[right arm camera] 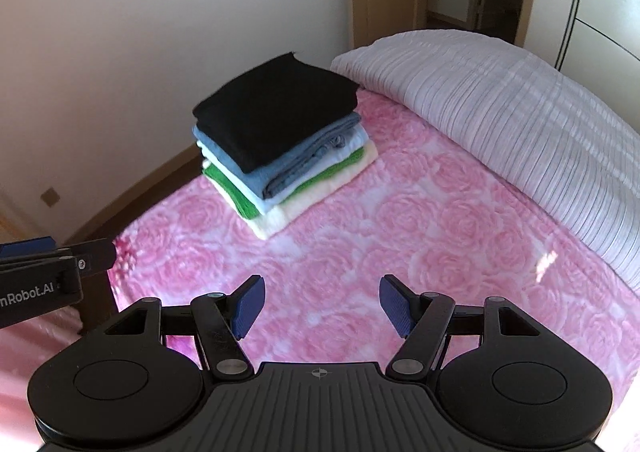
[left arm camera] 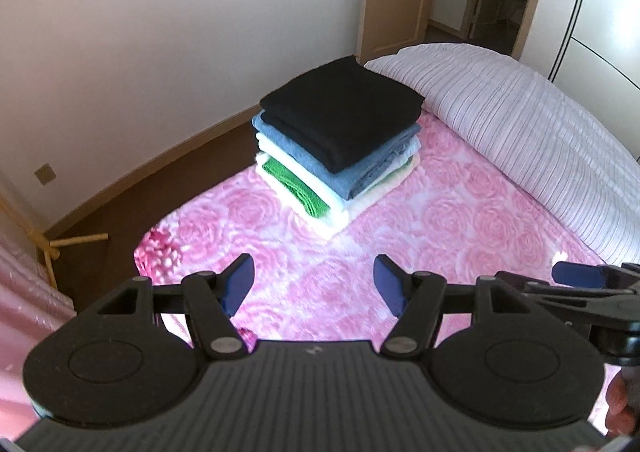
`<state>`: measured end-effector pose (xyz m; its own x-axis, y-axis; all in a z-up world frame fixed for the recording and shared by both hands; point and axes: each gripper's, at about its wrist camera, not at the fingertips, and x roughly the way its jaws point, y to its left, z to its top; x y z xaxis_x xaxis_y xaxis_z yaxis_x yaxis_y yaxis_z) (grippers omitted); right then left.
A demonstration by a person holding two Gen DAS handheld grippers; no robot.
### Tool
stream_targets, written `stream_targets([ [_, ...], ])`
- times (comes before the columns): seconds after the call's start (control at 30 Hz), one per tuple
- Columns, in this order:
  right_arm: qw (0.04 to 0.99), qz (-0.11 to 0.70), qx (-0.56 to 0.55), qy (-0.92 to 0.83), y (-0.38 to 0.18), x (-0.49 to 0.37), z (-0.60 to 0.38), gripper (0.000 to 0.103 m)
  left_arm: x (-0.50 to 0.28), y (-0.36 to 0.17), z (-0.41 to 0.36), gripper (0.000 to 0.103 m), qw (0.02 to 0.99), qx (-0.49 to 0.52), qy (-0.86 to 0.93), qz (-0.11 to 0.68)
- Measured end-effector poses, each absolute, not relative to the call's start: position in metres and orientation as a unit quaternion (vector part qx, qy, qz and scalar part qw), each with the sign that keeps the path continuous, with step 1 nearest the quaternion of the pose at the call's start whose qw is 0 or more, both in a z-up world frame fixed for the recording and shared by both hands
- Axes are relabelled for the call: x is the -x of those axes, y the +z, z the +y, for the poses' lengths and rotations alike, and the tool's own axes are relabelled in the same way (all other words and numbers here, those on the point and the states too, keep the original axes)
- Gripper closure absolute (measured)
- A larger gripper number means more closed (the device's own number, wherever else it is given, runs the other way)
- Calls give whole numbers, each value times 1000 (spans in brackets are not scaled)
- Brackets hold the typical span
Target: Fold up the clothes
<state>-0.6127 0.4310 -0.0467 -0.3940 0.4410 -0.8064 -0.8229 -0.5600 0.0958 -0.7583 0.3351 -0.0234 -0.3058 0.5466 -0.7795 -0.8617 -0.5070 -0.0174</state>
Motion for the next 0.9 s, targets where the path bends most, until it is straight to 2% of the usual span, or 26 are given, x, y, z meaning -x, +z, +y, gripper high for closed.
stream_targets([
  [0.37, 376, 232, 411, 797, -58, 593, 456, 36, 721, -36, 351, 40, 437, 381, 785, 219],
  [0.9, 350, 225, 435, 798, -76, 603, 490, 36, 722, -56, 385, 40, 421, 398, 781, 232],
])
